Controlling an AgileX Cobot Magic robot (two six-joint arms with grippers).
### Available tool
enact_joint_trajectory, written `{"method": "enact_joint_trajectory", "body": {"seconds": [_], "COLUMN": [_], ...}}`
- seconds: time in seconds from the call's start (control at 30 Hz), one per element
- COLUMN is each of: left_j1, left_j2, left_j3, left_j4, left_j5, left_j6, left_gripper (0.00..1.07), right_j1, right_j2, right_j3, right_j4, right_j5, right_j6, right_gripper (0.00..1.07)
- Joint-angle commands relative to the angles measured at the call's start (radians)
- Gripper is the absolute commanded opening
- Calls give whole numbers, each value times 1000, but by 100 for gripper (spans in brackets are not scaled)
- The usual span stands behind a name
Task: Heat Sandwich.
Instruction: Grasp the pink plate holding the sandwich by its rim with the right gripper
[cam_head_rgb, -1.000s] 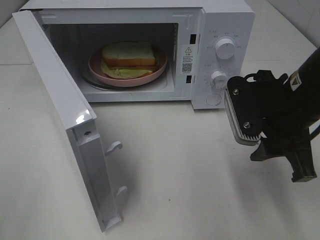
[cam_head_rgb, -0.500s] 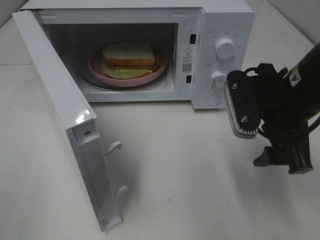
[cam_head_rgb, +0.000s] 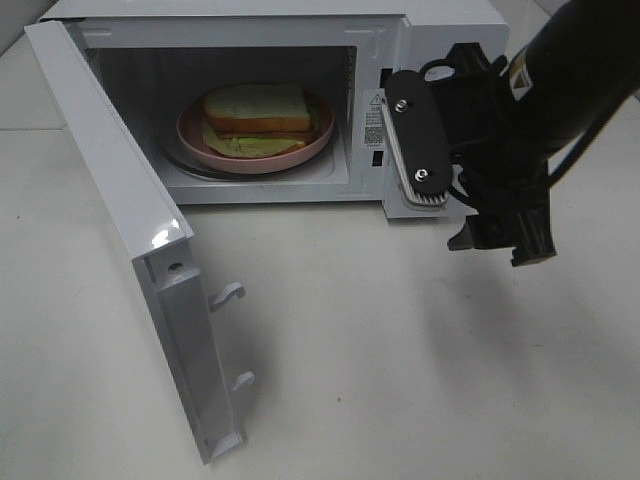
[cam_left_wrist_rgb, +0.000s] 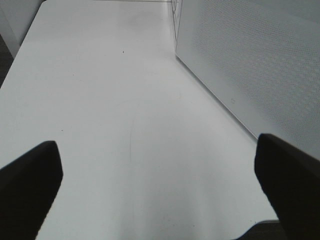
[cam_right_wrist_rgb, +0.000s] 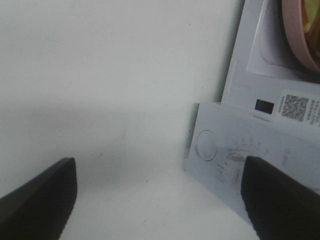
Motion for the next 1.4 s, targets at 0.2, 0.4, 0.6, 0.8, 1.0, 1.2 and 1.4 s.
{"method": "enact_joint_trajectory", "body": {"seconds": [0.2, 0.4, 0.6, 0.8, 1.0, 1.2, 1.4], "left_j1": [-1, -1, -1, -1, -1, -1, -1], "left_j2": [-16, -16, -16, -16, -16, -16, -16], "left_j3": [0, 0, 0, 0, 0, 0, 0], "left_j4": [-2, -2, -2, -2, -2, -2, -2], "left_j5": [-11, -11, -11, -11, -11, -11, -11], "left_j6": [-10, -10, -10, -10, -10, -10, -10], "left_gripper": [100, 100, 100, 100, 100, 100, 100], "right_j1": [50, 65, 69, 69, 69, 69, 69], "right_j2": [117, 185, 270, 345, 435, 501, 584], "right_j3": [-126, -190, -262, -330, -406, -471, -548], "right_j4": [-10, -9, -11, -11, -11, -11, -11], "right_j5": [-41, -65, -108, -122, -148, -154, -159], "right_j6": [13, 13, 14, 14, 14, 23, 28], "right_gripper": [83, 83, 82, 81, 81, 81, 80]}}
